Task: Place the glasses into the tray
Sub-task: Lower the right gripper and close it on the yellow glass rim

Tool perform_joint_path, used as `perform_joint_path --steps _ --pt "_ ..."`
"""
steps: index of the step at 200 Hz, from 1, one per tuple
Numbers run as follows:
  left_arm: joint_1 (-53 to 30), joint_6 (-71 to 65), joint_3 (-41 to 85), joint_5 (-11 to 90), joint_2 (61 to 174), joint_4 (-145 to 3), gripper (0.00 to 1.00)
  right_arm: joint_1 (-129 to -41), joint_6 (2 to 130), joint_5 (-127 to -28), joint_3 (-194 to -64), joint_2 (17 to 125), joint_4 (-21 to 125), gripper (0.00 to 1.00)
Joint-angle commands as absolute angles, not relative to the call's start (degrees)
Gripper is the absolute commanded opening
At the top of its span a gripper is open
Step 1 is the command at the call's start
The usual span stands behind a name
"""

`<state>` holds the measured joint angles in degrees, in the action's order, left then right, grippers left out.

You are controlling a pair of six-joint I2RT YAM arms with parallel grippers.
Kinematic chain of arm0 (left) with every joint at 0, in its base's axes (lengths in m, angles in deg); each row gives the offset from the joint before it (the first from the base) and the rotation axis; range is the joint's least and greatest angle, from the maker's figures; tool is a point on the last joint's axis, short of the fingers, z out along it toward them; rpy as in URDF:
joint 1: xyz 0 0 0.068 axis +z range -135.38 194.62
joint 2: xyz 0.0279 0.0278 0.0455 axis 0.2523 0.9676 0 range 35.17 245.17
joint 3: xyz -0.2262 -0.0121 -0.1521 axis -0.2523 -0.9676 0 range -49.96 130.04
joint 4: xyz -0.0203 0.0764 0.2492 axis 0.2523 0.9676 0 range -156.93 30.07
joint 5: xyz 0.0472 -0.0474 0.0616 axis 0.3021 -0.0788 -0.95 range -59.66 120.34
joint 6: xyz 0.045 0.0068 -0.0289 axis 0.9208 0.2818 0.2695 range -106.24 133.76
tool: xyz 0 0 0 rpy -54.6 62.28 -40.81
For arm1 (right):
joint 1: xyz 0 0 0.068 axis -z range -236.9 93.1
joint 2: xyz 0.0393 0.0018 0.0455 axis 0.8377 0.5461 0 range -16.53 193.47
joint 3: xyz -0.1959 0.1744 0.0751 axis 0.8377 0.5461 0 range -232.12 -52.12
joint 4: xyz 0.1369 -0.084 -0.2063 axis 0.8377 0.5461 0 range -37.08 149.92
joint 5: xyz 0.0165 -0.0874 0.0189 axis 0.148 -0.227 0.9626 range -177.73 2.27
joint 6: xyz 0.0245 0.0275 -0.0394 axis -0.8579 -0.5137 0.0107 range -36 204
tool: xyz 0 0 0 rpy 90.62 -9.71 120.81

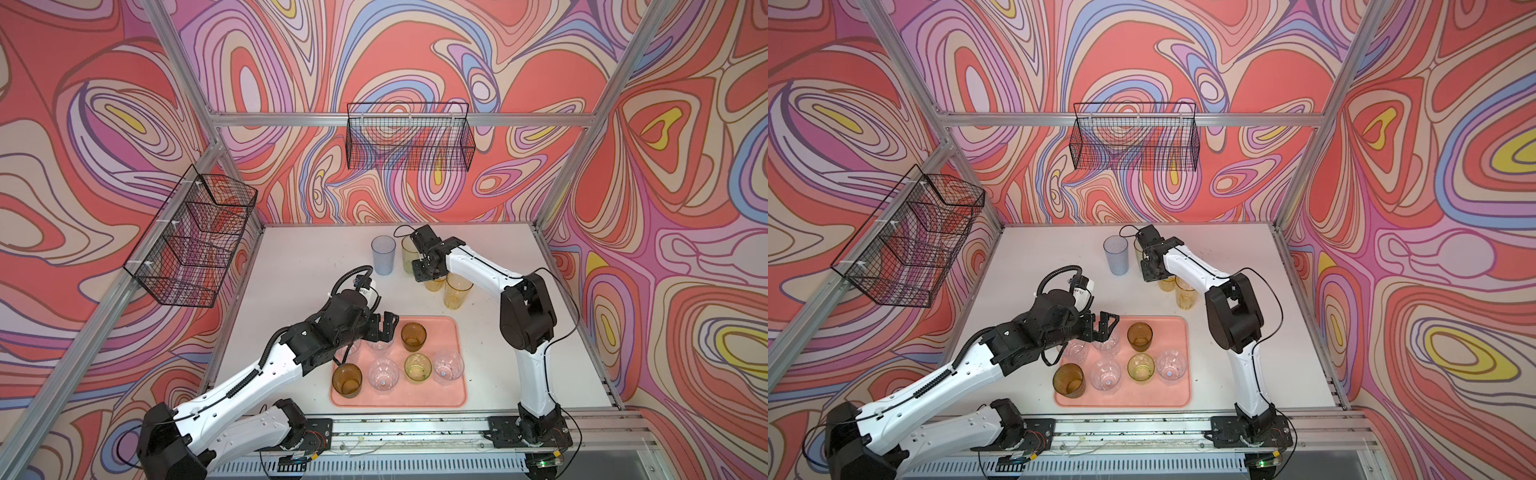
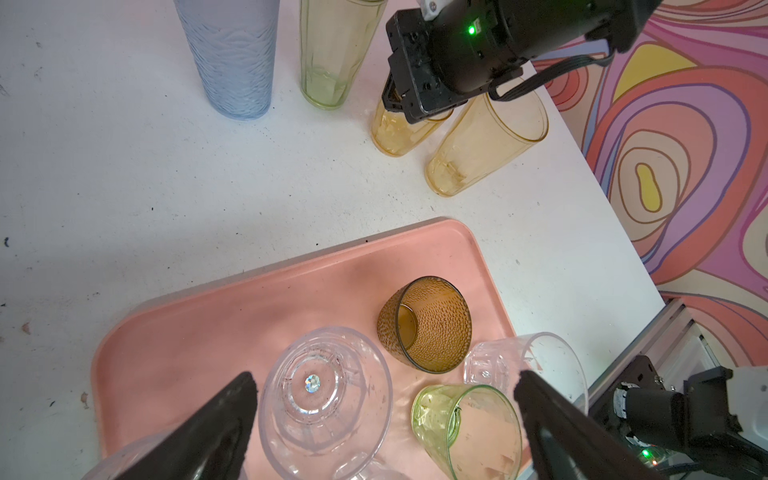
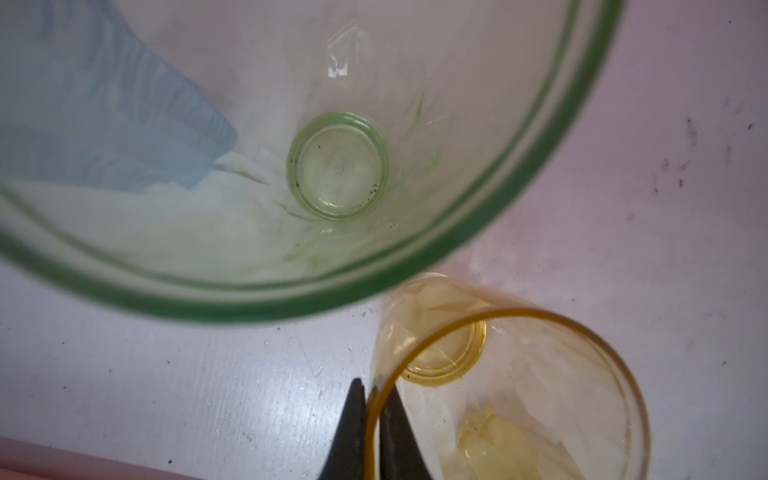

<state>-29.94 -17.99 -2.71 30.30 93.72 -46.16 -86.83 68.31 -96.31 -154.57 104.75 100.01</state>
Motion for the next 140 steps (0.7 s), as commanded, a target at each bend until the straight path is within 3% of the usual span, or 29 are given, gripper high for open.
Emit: perform_joint_path --steps 1,140 --pt "-29.68 -18.31 -2.49 30.05 93.18 -45.75 1.0 -86.61 66.88 -94.54 -153.02 102.41 99.68 0.0" --pt "-29.66 -18.99 -3.2 30.36 91.86 -45.84 1.0 -86.61 66.28 -85.32 -151.69 100.71 98.92 0.0"
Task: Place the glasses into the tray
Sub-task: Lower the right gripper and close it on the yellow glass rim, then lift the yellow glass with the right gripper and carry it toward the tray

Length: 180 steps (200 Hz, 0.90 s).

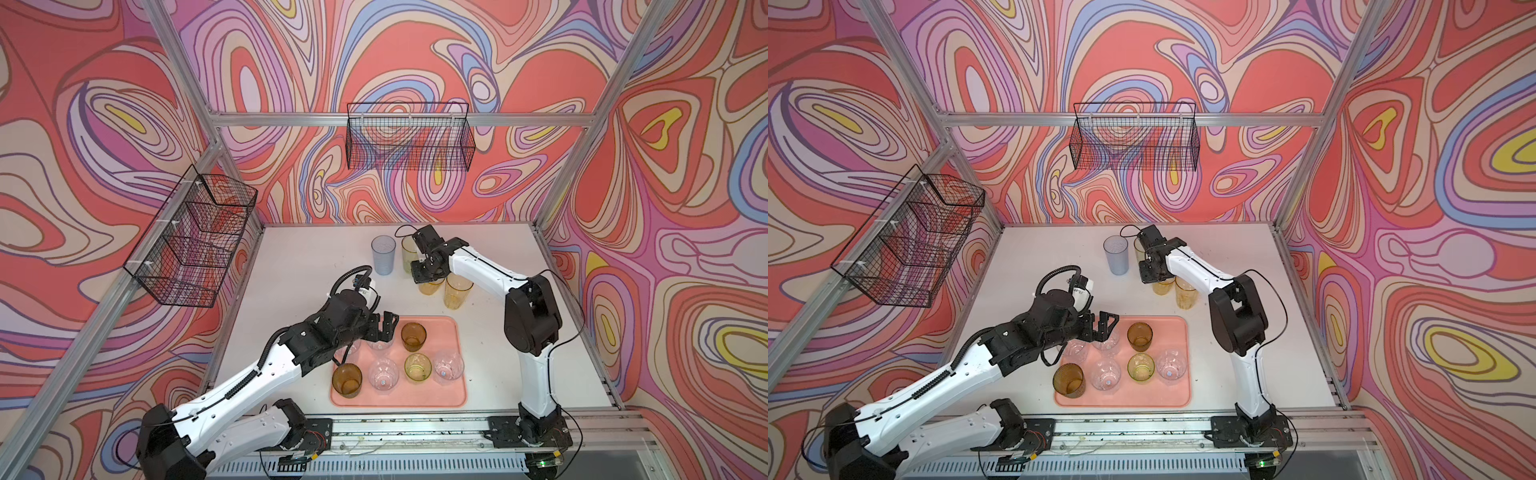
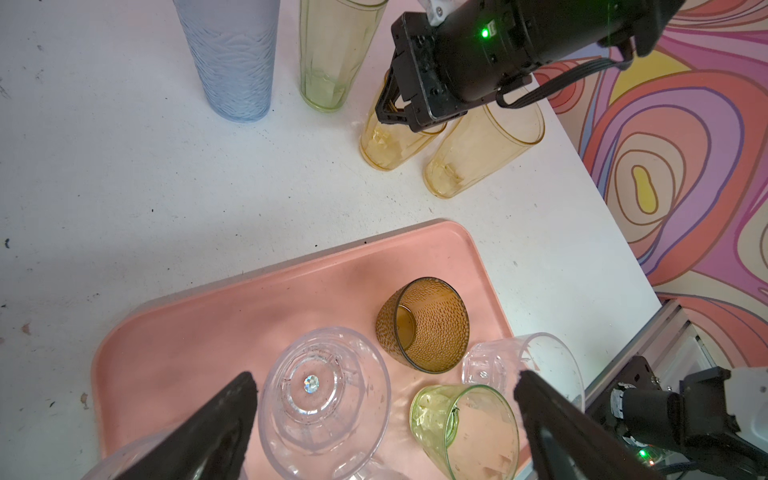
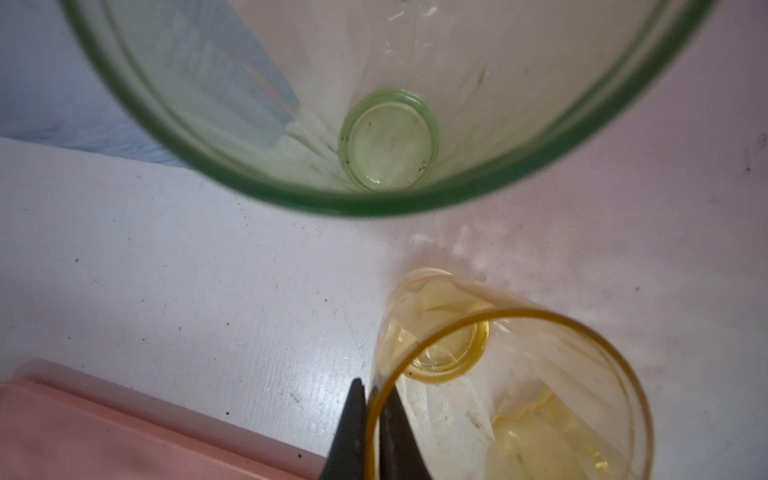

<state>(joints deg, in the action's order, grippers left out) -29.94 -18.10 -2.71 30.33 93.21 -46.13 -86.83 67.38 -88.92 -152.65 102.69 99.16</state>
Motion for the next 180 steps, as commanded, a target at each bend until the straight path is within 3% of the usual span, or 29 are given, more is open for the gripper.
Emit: perform_joint_path --steps 1,180 --pt "-29.67 -18.96 -3.24 30.35 91.86 -45.84 1.0 -86.61 66.22 -85.34 -151.69 100.67 98.91 0.0" --pt "-29.69 -18.81 -3.56 31.83 85.22 -41.55 1.0 -90.27 61.0 -83.38 -148.51 92.79 96.24 0.0"
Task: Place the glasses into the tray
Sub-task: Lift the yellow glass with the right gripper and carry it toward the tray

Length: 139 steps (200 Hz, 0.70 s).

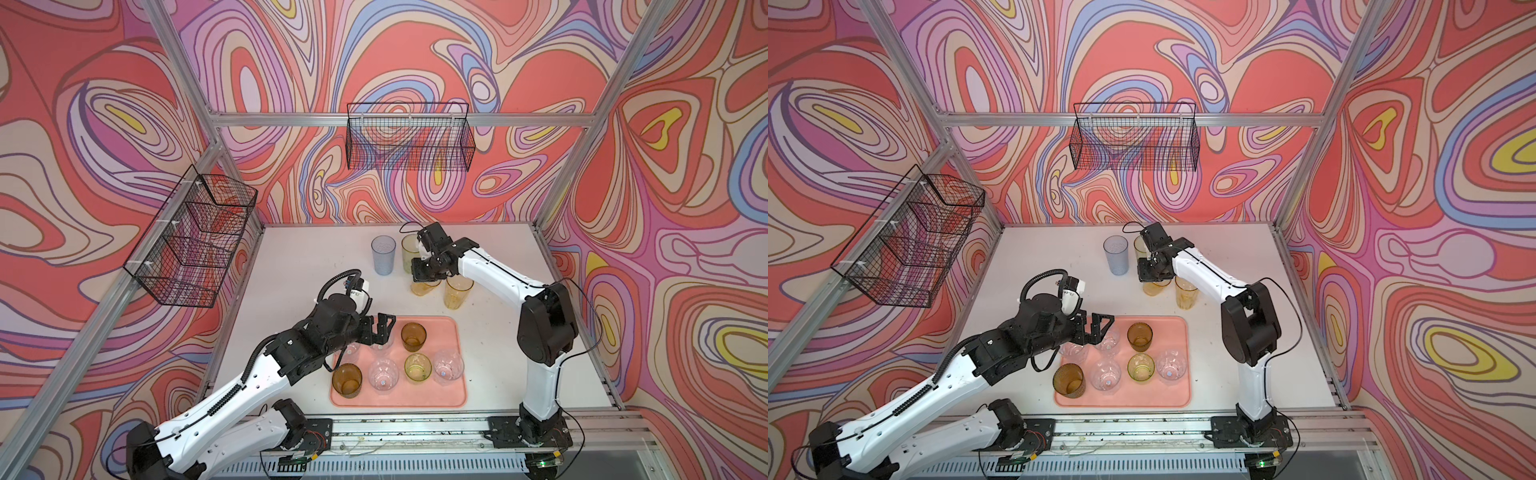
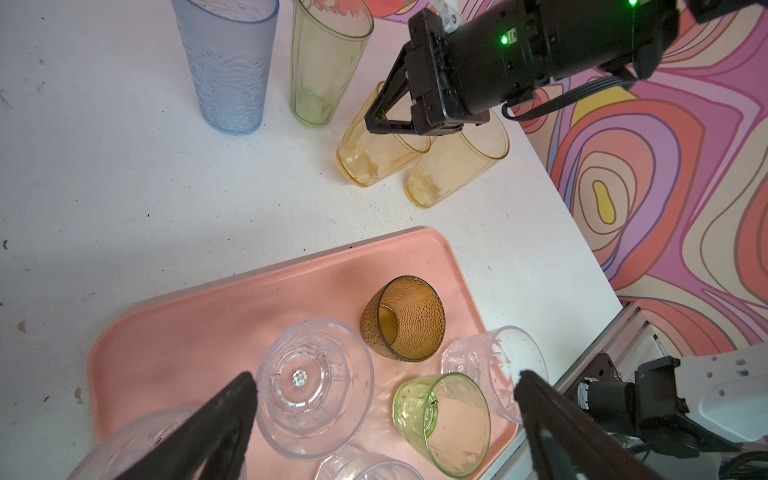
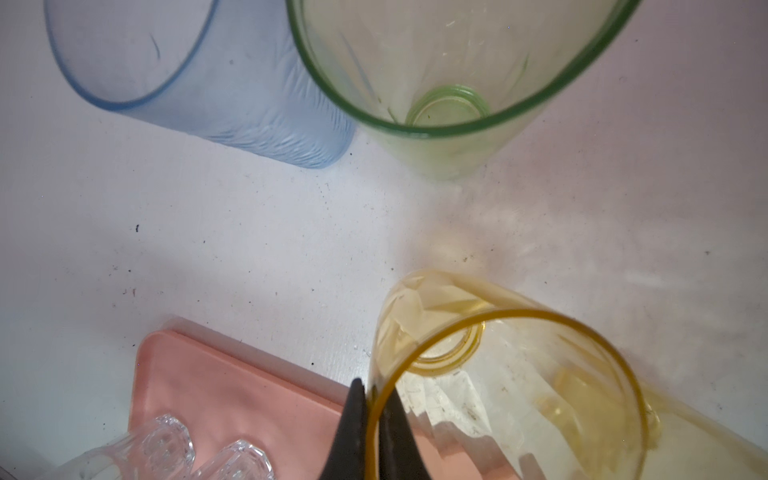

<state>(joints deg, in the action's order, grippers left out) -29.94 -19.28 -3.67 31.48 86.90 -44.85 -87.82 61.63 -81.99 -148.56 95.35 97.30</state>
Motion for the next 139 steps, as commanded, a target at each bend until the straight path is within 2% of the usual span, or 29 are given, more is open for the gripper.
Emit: perform_joint_path --steps 1,65,139 --pt "-29.69 -18.78 -3.51 31.83 85.11 -41.45 1.0 -90.42 60.99 -83.58 -148.52 92.76 96.25 0.0" --pt "-29.68 -19.33 -3.29 32.68 81.64 -37.69 1.0 -95.84 60.29 -88.59 -146.53 87.16 96.58 0.0" --pt "-29.66 -19.09 -2.7 33.26 78.15 -32.19 1.0 -98.03 58.18 -92.03 -138.59 77.13 95.63 0.0"
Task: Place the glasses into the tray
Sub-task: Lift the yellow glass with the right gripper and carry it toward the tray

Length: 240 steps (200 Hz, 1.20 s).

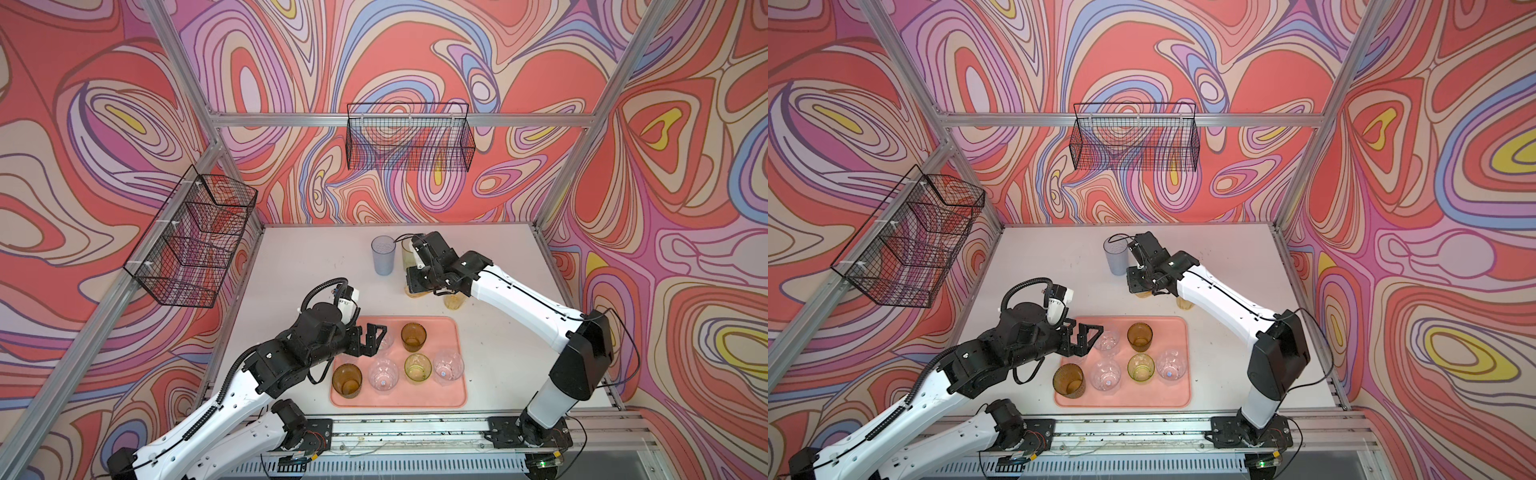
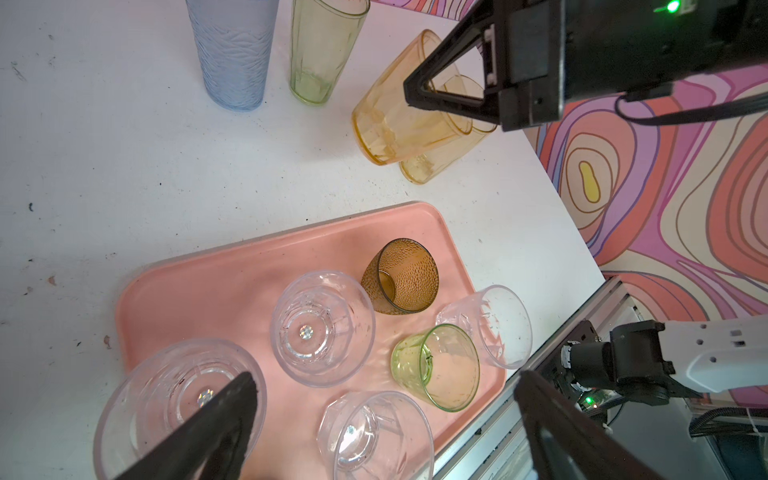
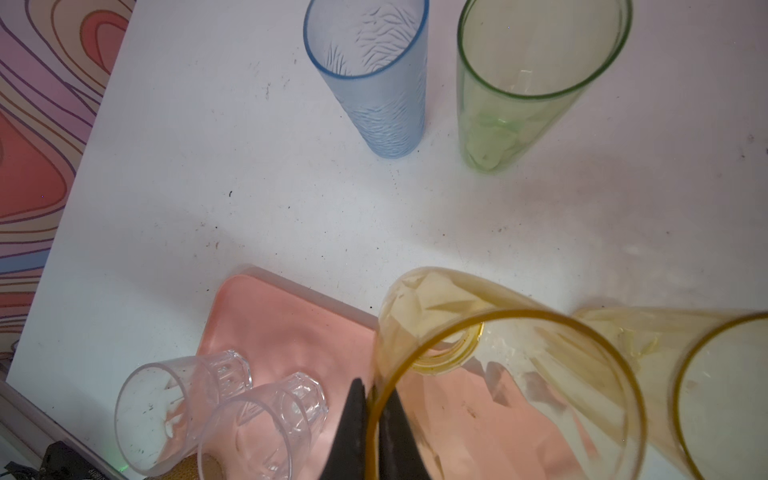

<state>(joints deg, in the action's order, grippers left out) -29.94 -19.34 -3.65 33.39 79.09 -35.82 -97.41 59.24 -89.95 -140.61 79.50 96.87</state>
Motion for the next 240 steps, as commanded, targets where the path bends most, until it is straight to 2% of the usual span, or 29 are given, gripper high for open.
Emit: perform_joint_path --steps 1,96,240 --pt "-29.67 -19.1 -2.69 33.25 78.15 -32.16 1.0 -98.03 58.17 -92.08 -138.51 77.06 95.68 0.0" --pt "-29.68 -19.99 -2.65 31.09 78.15 -31.86 1.0 -98.94 55.96 -94.49 -131.05 68.89 97.22 0.0" --pt "-29.66 -19.55 -2.5 29.78 80.77 -33.09 1.0 -101.05 52.59 -97.01 -125.03 65.99 98.38 0.0"
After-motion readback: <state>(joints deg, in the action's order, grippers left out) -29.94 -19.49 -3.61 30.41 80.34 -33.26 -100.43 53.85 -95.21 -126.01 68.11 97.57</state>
